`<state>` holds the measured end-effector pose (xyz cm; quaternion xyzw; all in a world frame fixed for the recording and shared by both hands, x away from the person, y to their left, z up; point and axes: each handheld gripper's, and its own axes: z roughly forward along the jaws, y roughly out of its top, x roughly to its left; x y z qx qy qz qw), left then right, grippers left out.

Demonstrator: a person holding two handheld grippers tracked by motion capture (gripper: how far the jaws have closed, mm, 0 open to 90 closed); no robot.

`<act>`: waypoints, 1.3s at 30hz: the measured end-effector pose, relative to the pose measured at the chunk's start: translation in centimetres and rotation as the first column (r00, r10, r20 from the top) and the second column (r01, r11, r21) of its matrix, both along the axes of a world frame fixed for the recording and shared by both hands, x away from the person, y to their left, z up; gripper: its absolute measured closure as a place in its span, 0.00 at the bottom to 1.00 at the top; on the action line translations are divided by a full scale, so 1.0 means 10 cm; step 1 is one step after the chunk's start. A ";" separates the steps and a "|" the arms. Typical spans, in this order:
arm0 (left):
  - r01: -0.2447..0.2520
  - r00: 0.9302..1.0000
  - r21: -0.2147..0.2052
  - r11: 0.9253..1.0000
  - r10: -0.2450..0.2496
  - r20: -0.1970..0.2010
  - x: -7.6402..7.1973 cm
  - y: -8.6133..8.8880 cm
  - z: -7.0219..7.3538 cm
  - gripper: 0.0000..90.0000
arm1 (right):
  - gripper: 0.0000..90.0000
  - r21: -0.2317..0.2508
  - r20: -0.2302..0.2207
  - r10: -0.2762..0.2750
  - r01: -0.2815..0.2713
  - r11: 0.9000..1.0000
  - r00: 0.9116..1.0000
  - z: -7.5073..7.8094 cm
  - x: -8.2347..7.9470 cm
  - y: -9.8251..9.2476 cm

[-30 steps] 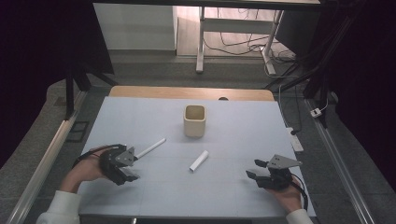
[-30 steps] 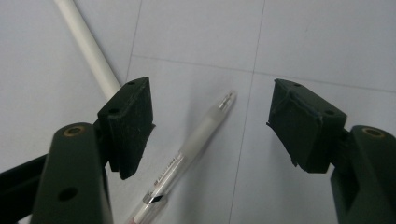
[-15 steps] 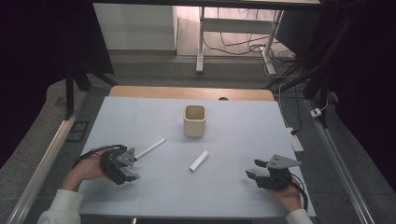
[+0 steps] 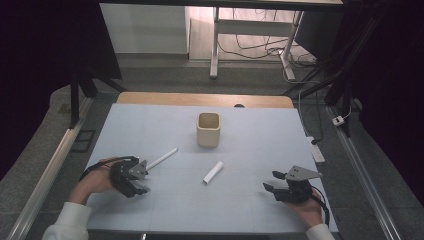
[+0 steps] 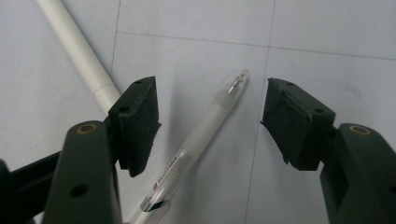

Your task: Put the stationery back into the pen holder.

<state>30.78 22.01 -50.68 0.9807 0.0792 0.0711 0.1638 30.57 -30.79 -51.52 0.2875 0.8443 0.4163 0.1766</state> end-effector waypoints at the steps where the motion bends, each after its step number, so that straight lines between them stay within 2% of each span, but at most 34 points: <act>1: 0.000 1.000 0.004 1.000 0.000 -0.003 0.01 0.00 -0.01 0.43 | 0.43 -0.001 0.000 0.000 0.000 1.000 1.000 0.00 0.00 0.00; 8: 0.002 1.000 0.013 1.000 -0.001 -0.022 0.04 0.02 -0.04 0.50 | 0.44 -0.007 0.000 -0.006 0.006 1.000 1.000 -0.01 0.00 0.01; 11: 0.009 0.999 0.012 1.000 -0.009 -0.045 0.06 0.02 -0.07 0.57 | 0.44 -0.009 -0.002 -0.002 0.002 1.000 1.000 -0.01 0.00 0.01; 14: 0.027 0.996 -0.012 1.000 -0.028 -0.082 0.08 0.05 -0.08 0.64 | 0.44 -0.008 -0.002 -0.002 0.002 1.000 1.000 -0.01 0.00 0.00; 15: 0.027 0.996 -0.012 1.000 -0.028 -0.082 0.08 0.05 -0.08 0.66 | 0.44 -0.008 -0.002 -0.002 0.002 1.000 1.000 -0.01 0.00 0.00; 16: 0.030 0.994 -0.050 0.998 -0.035 -0.099 0.09 0.10 -0.10 0.68 | 0.44 -0.008 -0.002 -0.002 0.002 1.000 1.000 -0.01 0.00 0.01; 17: 0.033 0.994 -0.070 0.997 -0.040 -0.100 0.09 0.12 -0.12 0.68 | 0.44 -0.010 -0.002 -0.002 0.002 1.000 1.000 -0.01 0.00 0.01; 22: 0.047 0.994 -0.087 0.995 -0.056 -0.098 0.09 0.15 -0.13 0.73 | 0.44 -0.007 -0.001 0.004 -0.004 1.000 1.000 -0.01 0.00 0.01; 25: 0.064 0.992 -0.082 0.995 -0.073 -0.101 0.08 0.14 -0.12 0.81 | 0.44 -0.009 0.000 0.005 -0.005 1.000 1.000 -0.01 0.00 0.00; 30: 0.093 0.990 -0.068 0.993 -0.100 -0.101 0.07 0.12 -0.11 0.88 | 0.44 -0.010 0.003 0.003 -0.003 1.000 1.000 0.00 -0.01 0.00; 35: 0.098 0.990 -0.066 0.993 -0.104 -0.092 0.06 0.11 -0.11 0.88 | 0.44 -0.014 0.007 0.001 -0.001 1.000 1.000 0.00 -0.01 0.00; 39: 0.113 0.990 -0.046 0.992 -0.117 -0.082 0.05 0.10 -0.10 0.89 | 0.44 -0.011 0.008 0.006 -0.006 1.000 1.000 0.00 -0.01 0.00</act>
